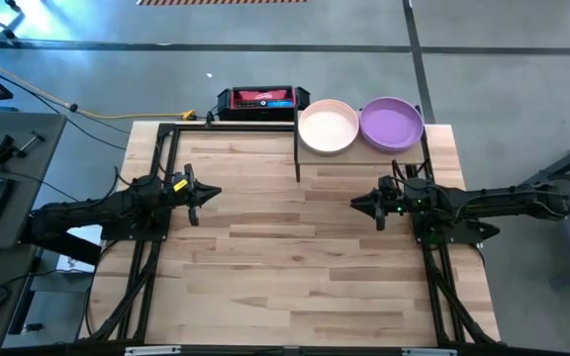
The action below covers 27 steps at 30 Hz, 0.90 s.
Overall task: Place and stack plates onto a shelf
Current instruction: Return to Home Position
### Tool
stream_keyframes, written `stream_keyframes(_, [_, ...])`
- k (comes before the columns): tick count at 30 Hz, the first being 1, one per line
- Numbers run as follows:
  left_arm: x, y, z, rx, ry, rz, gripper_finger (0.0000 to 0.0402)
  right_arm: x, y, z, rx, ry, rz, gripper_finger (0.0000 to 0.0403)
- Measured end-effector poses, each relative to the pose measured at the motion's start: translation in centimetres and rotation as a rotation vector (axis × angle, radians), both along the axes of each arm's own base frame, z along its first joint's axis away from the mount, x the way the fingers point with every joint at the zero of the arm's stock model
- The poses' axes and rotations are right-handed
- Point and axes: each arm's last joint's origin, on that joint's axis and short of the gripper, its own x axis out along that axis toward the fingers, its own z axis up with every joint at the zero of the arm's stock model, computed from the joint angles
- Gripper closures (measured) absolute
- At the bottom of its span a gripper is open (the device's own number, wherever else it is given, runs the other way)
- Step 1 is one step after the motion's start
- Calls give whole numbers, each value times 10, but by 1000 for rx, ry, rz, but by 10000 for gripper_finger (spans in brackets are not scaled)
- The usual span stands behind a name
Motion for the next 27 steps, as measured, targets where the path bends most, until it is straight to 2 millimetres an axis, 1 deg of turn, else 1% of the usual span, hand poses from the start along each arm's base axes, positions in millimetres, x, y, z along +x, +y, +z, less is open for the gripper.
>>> stream_keyframes(6, [0, 0, 0, 0, -1, 0, 398, -11, 1, 8, -5, -59, 0, 336])
stream_keyframes(18, [-2, 0, 3, 7, -33, -1, 398, -33, 3, 29, -22, -271, 0, 336])
stream_keyframes(27, [-5, -1, 7, 17, -83, 0, 398, -42, 3, 36, -29, -360, 0, 336])
